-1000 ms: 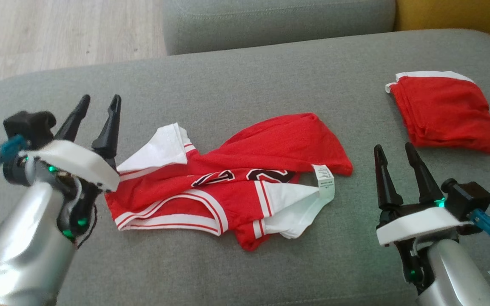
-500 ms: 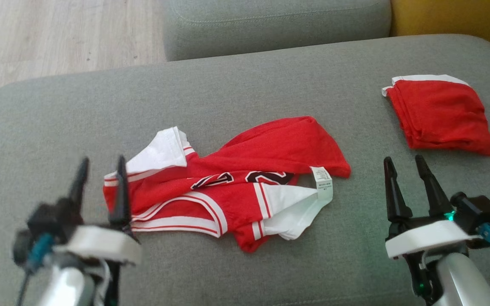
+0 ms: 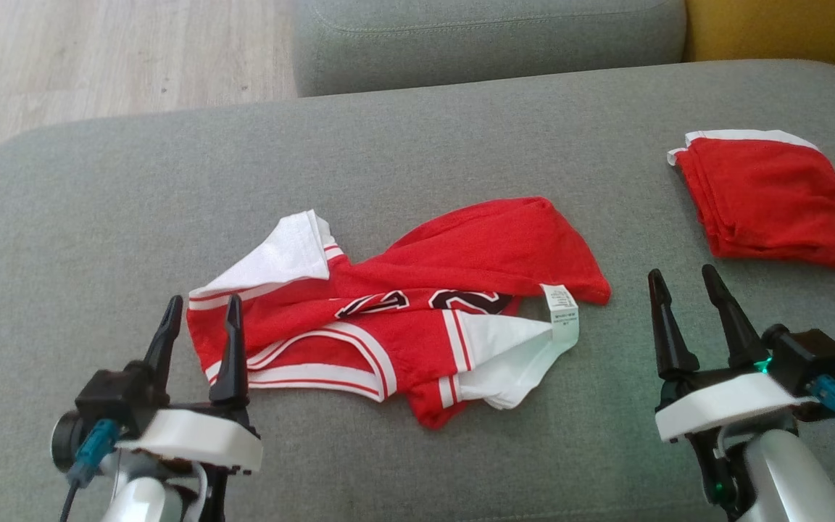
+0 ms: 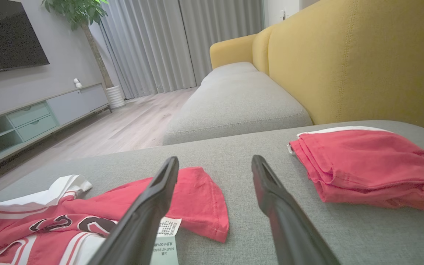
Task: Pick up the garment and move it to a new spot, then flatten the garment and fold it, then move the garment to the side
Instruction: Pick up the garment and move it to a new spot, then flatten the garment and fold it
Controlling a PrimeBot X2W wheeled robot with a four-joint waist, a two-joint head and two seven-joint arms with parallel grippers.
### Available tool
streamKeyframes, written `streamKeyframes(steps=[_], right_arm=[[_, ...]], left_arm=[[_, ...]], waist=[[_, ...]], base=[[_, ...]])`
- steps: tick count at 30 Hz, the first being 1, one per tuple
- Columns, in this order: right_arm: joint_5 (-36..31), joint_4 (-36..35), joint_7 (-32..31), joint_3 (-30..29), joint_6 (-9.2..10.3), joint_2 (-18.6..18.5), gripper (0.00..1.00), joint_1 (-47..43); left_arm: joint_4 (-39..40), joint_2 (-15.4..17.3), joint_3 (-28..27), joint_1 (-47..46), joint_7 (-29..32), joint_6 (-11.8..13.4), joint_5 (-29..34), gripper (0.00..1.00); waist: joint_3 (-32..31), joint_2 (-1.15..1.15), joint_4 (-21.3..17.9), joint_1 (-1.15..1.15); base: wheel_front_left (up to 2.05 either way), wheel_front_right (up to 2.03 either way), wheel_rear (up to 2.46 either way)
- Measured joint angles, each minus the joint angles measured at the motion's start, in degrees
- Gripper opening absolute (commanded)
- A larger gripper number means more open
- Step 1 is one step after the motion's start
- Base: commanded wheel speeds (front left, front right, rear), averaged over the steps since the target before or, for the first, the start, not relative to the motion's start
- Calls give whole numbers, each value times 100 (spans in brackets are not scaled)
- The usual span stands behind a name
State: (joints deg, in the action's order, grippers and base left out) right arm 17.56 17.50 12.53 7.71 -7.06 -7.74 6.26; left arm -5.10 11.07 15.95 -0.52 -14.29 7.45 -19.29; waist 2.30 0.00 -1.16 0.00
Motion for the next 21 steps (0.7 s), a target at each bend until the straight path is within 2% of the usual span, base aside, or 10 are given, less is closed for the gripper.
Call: streamKeyframes(steps=[9, 21], right_arm=[[0, 1, -30, -14, 0, -7, 100, 0], [3, 1, -141, 86, 0, -55, 100, 20]], left_arm=[[-62, -240, -323, -1, 0, -286, 229, 100], [-236, -441, -558, -1, -1, -503, 479, 100]], waist=[[30, 0, 8, 0], [60, 0, 51, 0]], base=[[0, 0, 0], [0, 0, 0]])
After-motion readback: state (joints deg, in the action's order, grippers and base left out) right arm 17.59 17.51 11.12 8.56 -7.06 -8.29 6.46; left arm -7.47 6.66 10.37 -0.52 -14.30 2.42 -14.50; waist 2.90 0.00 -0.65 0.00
